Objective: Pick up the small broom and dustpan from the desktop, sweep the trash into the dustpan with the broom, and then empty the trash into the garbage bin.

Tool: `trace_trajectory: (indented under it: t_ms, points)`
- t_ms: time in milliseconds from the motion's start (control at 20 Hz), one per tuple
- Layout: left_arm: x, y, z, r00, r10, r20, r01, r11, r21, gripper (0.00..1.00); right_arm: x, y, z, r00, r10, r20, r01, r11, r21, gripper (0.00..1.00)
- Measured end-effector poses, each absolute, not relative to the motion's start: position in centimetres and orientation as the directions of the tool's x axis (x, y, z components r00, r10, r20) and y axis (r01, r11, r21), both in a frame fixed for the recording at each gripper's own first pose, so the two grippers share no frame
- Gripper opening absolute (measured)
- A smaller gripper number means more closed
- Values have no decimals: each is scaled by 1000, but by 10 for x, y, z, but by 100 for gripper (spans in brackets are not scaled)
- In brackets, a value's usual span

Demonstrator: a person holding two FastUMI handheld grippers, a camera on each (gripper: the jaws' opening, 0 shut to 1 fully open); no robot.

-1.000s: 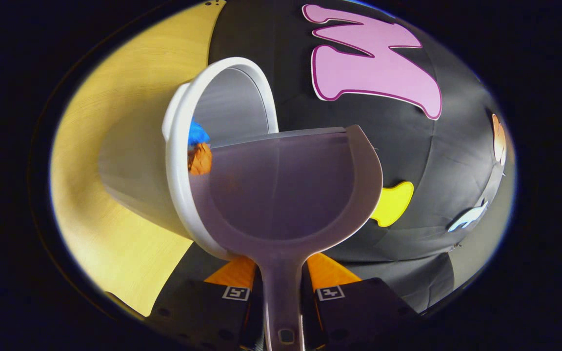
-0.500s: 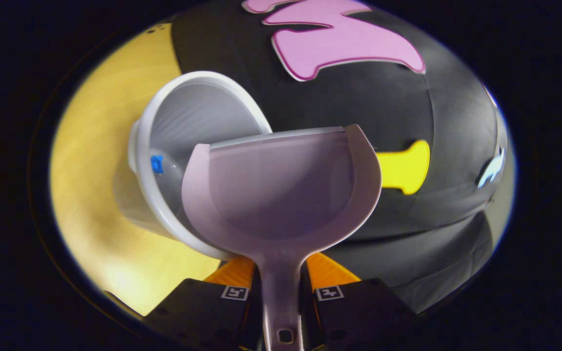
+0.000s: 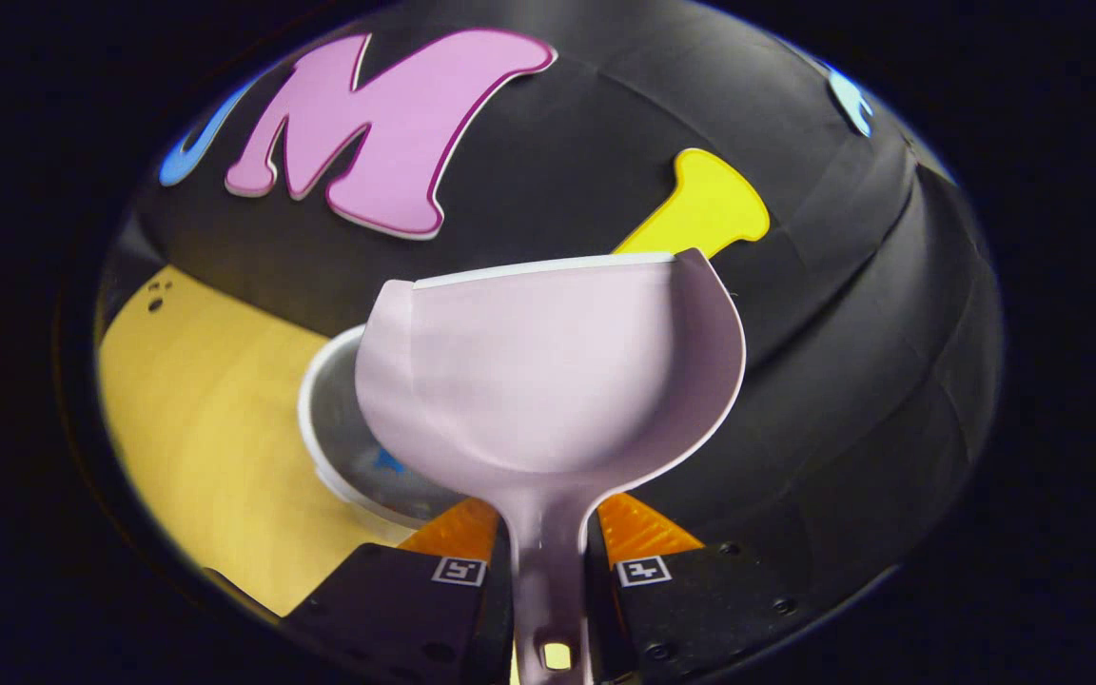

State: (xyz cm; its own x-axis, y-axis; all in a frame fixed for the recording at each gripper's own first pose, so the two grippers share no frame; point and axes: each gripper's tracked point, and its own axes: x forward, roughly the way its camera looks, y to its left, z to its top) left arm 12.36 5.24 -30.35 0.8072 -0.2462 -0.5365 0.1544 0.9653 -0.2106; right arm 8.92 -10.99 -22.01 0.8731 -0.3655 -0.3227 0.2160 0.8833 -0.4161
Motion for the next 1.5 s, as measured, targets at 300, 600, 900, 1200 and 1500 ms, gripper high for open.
trace_trajectory:
  t_ms: [300,600,900,1200,1500]
  points:
    - [119,55,-298,834,-249,-492,153,962,-227,25,76,-73,-188,930,-238,-279,175,957,-233,35]
    - [118,64,-293,850,-242,-467,155,964,-216,24,78,-63,-201,937,-46,-346,-6,989,-147,35]
    - [126,74,-298,853,-227,-470,157,970,-183,25,82,-60,-225,872,116,-476,-169,983,-70,35]
    - [153,85,-314,841,-164,-515,130,986,-102,25,88,-78,-279,737,149,-659,-212,977,-16,35]
    - [189,94,-341,789,-63,-611,90,996,14,25,95,-82,-295,624,124,-772,-156,987,32,31]
